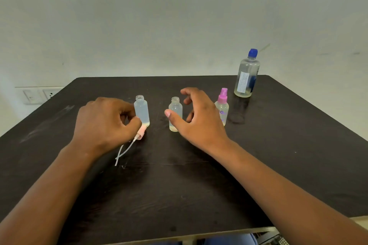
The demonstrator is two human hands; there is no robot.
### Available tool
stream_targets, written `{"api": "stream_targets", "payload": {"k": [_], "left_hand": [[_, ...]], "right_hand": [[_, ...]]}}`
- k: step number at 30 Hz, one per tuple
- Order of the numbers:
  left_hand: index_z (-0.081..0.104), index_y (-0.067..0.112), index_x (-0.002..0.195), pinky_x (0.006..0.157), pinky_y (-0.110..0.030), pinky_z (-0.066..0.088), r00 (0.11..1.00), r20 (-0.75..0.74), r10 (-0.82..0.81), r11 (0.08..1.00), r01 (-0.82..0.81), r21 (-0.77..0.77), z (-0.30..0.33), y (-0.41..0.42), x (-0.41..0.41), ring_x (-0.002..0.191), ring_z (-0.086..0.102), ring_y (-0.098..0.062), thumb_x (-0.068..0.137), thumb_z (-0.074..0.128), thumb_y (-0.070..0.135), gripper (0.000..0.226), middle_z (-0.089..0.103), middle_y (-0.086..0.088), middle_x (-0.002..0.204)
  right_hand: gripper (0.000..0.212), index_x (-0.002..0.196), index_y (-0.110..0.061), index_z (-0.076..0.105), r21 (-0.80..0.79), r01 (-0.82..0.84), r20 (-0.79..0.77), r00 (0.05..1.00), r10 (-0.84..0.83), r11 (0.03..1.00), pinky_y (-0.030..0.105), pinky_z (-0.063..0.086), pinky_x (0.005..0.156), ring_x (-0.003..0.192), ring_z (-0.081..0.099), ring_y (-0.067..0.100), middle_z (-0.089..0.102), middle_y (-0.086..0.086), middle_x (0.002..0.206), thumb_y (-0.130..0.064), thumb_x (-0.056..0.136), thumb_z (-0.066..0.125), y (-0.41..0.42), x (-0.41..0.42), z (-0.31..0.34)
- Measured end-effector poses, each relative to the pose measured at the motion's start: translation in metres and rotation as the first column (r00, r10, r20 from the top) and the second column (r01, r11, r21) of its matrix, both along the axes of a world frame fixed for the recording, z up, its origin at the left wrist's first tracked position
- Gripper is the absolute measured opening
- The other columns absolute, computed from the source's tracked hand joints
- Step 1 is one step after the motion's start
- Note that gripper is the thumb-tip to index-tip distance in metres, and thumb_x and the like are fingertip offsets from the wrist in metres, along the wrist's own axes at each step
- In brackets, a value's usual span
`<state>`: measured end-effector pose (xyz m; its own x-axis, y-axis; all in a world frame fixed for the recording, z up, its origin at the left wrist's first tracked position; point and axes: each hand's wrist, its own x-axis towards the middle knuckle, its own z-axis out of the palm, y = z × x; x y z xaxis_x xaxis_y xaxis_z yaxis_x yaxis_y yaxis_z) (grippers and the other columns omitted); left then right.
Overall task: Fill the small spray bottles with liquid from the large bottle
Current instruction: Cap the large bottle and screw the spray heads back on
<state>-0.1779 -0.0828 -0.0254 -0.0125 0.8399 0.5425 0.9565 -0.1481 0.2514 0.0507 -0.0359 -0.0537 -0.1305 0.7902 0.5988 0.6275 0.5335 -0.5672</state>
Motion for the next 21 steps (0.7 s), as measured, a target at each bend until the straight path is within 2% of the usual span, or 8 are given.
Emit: {"api": "stream_targets", "payload": {"k": [3,7,9,11,14,18,21], "left_hand": [[0.068,0.032,0.060,0.054,-0.024,0.037,1.000,0.017,0.000,1.000,0.000,-0.019,0.000,0.001,0.000,0.054,0.055,-0.013,0.068,0.052,0.040,0.020,0.057,0.009,0.052],[0.068,0.035,0.060,0.054,-0.024,0.034,1.000,-0.001,0.021,0.999,-0.021,-0.036,-0.004,0.002,0.002,0.055,0.054,-0.014,0.067,0.052,0.045,0.020,0.056,0.010,0.053],[0.058,0.036,0.053,0.054,-0.023,0.029,0.999,-0.016,0.039,0.998,-0.040,-0.049,-0.006,0.004,0.004,0.055,0.053,-0.014,0.071,0.059,0.046,0.021,0.054,0.011,0.054],[0.054,0.035,0.051,0.054,-0.022,0.027,0.998,-0.040,0.050,0.998,-0.051,-0.034,-0.008,0.006,0.007,0.054,0.050,-0.012,0.078,0.069,0.041,0.032,0.053,0.013,0.054],[0.066,0.033,0.063,0.054,-0.022,0.028,0.995,-0.076,0.061,0.998,-0.063,-0.018,-0.009,0.007,0.010,0.058,0.053,-0.012,0.082,0.071,0.042,0.022,0.057,0.014,0.059],[0.067,0.033,0.065,0.054,-0.022,0.028,0.996,-0.064,0.067,0.998,-0.067,0.003,-0.011,0.007,0.013,0.060,0.055,-0.014,0.082,0.072,0.042,0.021,0.057,0.014,0.060],[0.070,0.031,0.065,0.054,-0.022,0.030,0.999,-0.031,0.042,0.999,-0.043,-0.007,-0.013,0.007,0.016,0.059,0.055,-0.010,0.083,0.073,0.040,0.020,0.058,0.014,0.059]], "right_hand": [[0.071,0.144,-0.024,0.052,-0.069,0.024,0.054,0.998,-0.020,0.997,0.040,0.058,0.091,0.095,0.060,0.009,0.061,-0.003,0.129,-0.059,0.088,0.077,-0.003,0.000,-0.005],[0.070,0.143,-0.022,0.054,-0.117,0.039,0.100,0.995,-0.028,0.992,0.039,0.053,0.097,0.111,0.063,0.017,0.064,-0.002,0.123,-0.058,0.088,0.077,-0.005,-0.003,-0.005],[0.065,0.139,-0.022,0.056,-0.138,0.045,0.117,0.993,-0.029,0.989,0.036,0.052,0.095,0.109,0.063,0.016,0.066,-0.004,0.118,-0.058,0.089,0.076,-0.005,-0.004,-0.004],[0.059,0.134,-0.022,0.059,-0.151,0.050,0.118,0.992,-0.032,0.987,0.033,0.051,0.089,0.104,0.064,0.014,0.067,-0.006,0.112,-0.056,0.089,0.076,-0.005,-0.005,-0.004],[0.054,0.130,-0.022,0.061,-0.167,0.053,0.119,0.992,-0.033,0.984,0.033,0.051,0.087,0.102,0.064,0.014,0.069,-0.007,0.108,-0.056,0.091,0.075,-0.005,-0.006,-0.003],[0.052,0.128,-0.021,0.062,-0.173,0.047,0.103,0.994,-0.029,0.984,0.041,0.057,0.089,0.100,0.069,0.019,0.072,-0.005,0.106,-0.055,0.091,0.076,-0.004,-0.008,-0.005],[0.047,0.125,-0.022,0.062,-0.173,0.054,0.091,0.995,-0.039,0.983,0.040,0.056,0.087,0.098,0.069,0.019,0.073,-0.005,0.103,-0.052,0.091,0.076,-0.002,-0.007,-0.006]]}}
